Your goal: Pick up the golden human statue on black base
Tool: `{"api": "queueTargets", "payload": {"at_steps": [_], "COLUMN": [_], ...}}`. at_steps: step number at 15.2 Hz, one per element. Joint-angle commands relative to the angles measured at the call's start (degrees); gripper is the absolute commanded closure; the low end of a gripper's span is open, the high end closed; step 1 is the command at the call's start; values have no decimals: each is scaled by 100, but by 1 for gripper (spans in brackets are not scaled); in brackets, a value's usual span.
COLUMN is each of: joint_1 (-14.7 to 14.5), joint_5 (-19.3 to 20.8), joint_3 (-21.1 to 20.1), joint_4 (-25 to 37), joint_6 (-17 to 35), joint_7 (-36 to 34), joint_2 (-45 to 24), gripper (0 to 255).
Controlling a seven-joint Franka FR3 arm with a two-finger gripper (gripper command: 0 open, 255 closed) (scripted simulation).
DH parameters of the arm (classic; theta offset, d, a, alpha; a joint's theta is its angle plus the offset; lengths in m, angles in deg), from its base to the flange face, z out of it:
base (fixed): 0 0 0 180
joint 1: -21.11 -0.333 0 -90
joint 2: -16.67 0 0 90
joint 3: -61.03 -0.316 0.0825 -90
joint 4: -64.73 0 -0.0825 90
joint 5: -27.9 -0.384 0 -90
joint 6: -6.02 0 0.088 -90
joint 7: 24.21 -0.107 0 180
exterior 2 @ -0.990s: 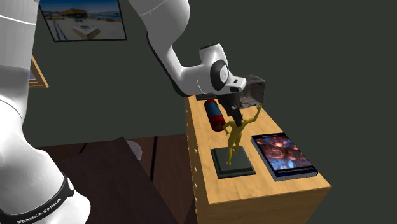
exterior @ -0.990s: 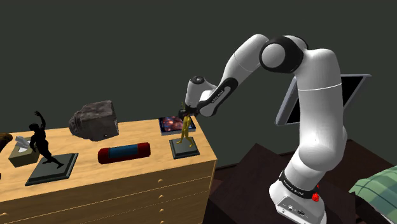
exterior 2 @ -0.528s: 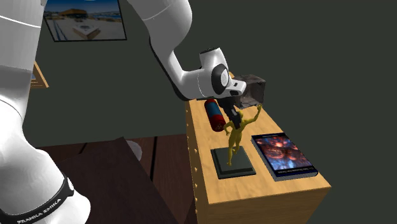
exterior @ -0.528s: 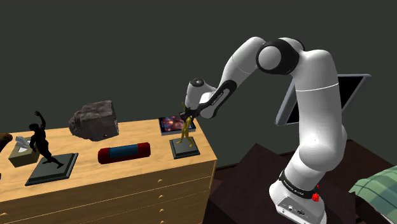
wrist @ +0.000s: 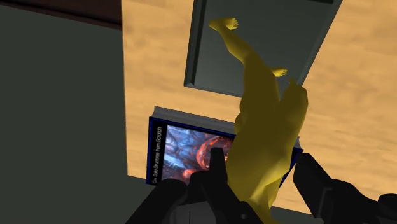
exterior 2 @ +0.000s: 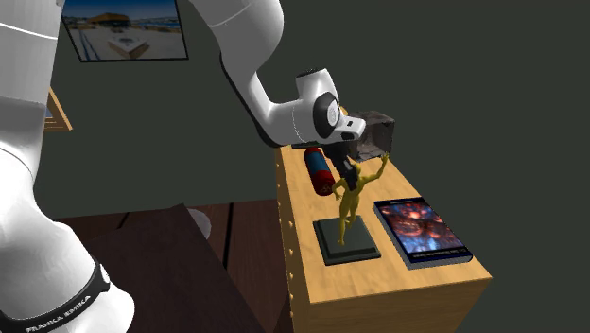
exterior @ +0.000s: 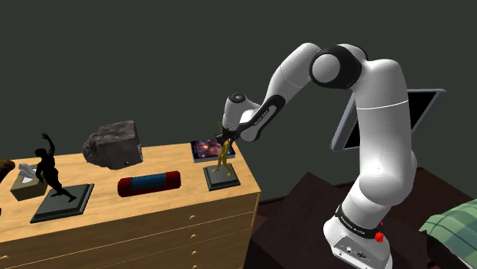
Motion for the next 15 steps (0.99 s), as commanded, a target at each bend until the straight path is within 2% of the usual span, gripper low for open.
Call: {"api": "queueTargets", "payload": {"at_steps": [1,15], "joint_1": [52,318], "joint_5": [-79,-622], "joint_3": [-72,-458], "joint_4": [-21,-104], "joint_6": [-96,-740], "joint_7": [96,688], "joint_2": [122,864], "gripper": [255,255]}}
